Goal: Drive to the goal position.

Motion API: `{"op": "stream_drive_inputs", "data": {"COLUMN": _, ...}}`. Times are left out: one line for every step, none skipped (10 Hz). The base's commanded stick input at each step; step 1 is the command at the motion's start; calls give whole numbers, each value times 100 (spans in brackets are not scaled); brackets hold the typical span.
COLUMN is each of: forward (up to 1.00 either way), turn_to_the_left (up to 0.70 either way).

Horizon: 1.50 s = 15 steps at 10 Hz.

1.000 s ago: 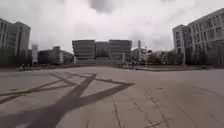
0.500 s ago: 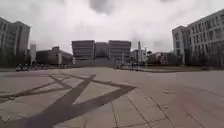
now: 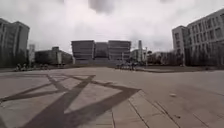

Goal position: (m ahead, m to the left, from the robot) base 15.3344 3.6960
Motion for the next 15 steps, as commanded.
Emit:
{"op": "stream_drive_inputs", "data": {"forward": 60, "turn_to_the_left": 1}}
{"op": "stream_drive_inputs", "data": {"forward": 60, "turn_to_the_left": 1}}
{"op": "stream_drive_inputs", "data": {"forward": 60, "turn_to_the_left": 1}}
{"op": "stream_drive_inputs", "data": {"forward": 60, "turn_to_the_left": 1}}
{"op": "stream_drive_inputs", "data": {"forward": 60, "turn_to_the_left": 1}}
{"op": "stream_drive_inputs", "data": {"forward": 60, "turn_to_the_left": 1}}
{"op": "stream_drive_inputs", "data": {"forward": 60, "turn_to_the_left": 2}}
{"op": "stream_drive_inputs", "data": {"forward": 60, "turn_to_the_left": 5}}
{"op": "stream_drive_inputs", "data": {"forward": 60, "turn_to_the_left": 8}}
{"op": "stream_drive_inputs", "data": {"forward": 60, "turn_to_the_left": 11}}
{"op": "stream_drive_inputs", "data": {"forward": 60, "turn_to_the_left": 14}}
{"op": "stream_drive_inputs", "data": {"forward": 60, "turn_to_the_left": 16}}
{"op": "stream_drive_inputs", "data": {"forward": 60, "turn_to_the_left": 16}}
{"op": "stream_drive_inputs", "data": {"forward": 60, "turn_to_the_left": 16}}
{"op": "stream_drive_inputs", "data": {"forward": 60, "turn_to_the_left": 16}}
